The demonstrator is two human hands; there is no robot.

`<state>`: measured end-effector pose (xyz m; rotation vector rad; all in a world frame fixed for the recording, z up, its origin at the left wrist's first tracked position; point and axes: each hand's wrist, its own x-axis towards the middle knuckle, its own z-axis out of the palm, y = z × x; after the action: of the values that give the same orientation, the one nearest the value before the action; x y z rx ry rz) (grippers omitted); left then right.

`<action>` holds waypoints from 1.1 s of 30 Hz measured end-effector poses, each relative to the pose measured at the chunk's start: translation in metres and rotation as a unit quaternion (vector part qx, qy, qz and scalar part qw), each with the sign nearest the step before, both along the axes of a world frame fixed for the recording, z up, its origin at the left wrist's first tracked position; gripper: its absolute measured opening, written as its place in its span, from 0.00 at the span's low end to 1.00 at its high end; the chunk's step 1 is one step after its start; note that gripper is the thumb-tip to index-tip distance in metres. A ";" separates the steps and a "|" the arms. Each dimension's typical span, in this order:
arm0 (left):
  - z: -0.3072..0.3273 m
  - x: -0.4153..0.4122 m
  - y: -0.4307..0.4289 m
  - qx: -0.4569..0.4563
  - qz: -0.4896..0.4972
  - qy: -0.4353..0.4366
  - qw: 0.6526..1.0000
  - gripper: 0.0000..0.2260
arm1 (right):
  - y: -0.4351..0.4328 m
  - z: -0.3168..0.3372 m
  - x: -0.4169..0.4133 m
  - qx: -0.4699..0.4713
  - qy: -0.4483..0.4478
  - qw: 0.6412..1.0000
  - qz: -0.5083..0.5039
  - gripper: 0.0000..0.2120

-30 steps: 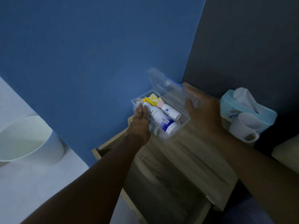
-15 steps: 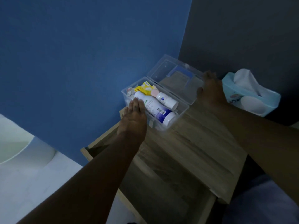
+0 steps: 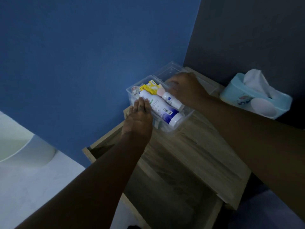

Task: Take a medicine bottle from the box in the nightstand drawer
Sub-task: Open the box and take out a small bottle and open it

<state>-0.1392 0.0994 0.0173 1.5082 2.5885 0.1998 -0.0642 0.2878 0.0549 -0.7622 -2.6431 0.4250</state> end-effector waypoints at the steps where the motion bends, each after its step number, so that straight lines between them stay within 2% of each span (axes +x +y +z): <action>1: 0.000 0.000 0.000 -0.003 -0.001 0.000 1.000 0.36 | -0.002 -0.004 -0.008 -0.010 -0.011 1.000 0.009 0.16; 6: -0.003 -0.002 0.002 -0.005 -0.003 0.004 1.000 0.34 | -0.001 -0.014 -0.032 0.005 -0.070 0.997 0.013 0.19; 12: -0.003 -0.002 0.004 0.004 0.001 -0.003 1.000 0.34 | 0.005 -0.019 -0.039 -0.012 -0.077 0.997 0.026 0.17; 22: 0.008 0.002 0.000 -0.011 0.009 -0.018 1.000 0.34 | -0.017 -0.003 -0.009 -0.078 0.080 0.994 -0.019 0.12; 25: 0.012 0.001 -0.003 -0.007 0.015 -0.059 0.998 0.34 | -0.029 0.015 0.014 -0.083 0.099 0.991 -0.015 0.10; 29: 0.028 0.009 -0.004 -0.008 0.014 -0.110 0.994 0.39 | -0.045 0.039 0.051 -0.076 0.115 0.990 0.002 0.12; 31: 0.037 0.024 0.000 0.075 0.024 -0.192 0.978 0.34 | -0.052 0.050 0.071 -0.070 0.122 0.990 0.022 0.12; 33: 0.049 0.044 0.007 0.192 0.062 -0.305 0.931 0.23 | -0.060 0.063 0.089 -0.064 0.132 0.988 0.048 0.10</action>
<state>-0.0950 0.1061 0.0665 1.1202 2.1975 1.0591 0.0253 0.2276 0.1181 -0.5719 -2.4279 0.6780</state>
